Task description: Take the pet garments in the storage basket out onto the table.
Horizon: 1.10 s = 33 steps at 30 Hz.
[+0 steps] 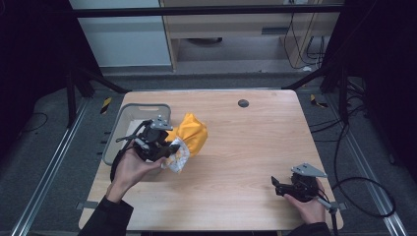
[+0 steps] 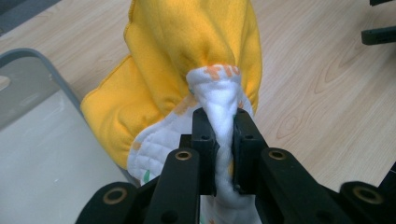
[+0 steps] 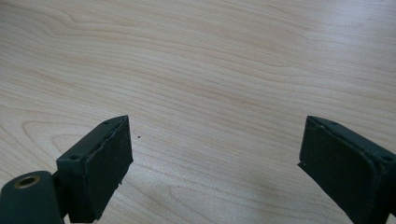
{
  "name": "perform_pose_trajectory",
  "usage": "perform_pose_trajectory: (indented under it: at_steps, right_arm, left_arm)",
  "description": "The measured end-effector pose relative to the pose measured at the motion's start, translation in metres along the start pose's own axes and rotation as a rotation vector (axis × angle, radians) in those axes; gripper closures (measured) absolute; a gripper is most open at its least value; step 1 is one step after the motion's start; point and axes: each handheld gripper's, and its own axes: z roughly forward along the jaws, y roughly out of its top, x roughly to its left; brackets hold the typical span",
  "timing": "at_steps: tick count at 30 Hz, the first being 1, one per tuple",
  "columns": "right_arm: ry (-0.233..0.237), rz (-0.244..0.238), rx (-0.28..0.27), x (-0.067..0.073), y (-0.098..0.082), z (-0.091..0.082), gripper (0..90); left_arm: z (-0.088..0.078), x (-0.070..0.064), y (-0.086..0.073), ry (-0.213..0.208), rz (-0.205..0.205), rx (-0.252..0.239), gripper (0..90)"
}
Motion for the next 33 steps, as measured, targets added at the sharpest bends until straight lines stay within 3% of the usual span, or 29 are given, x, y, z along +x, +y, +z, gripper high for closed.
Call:
perform_pose_trajectory:
  at_steps: [17,33]
  right_arm:
    - [-0.005,-0.003,0.002,0.000,0.000,0.000,9.1]
    - [-0.011,-0.001,0.007,0.000,-0.001,0.001,8.7]
  left_arm:
    - [0.041,-0.029,0.003,-0.063,0.055,0.033,82.1]
    - [0.073,-0.043,-0.001,-0.102,0.077,0.063,82.1]
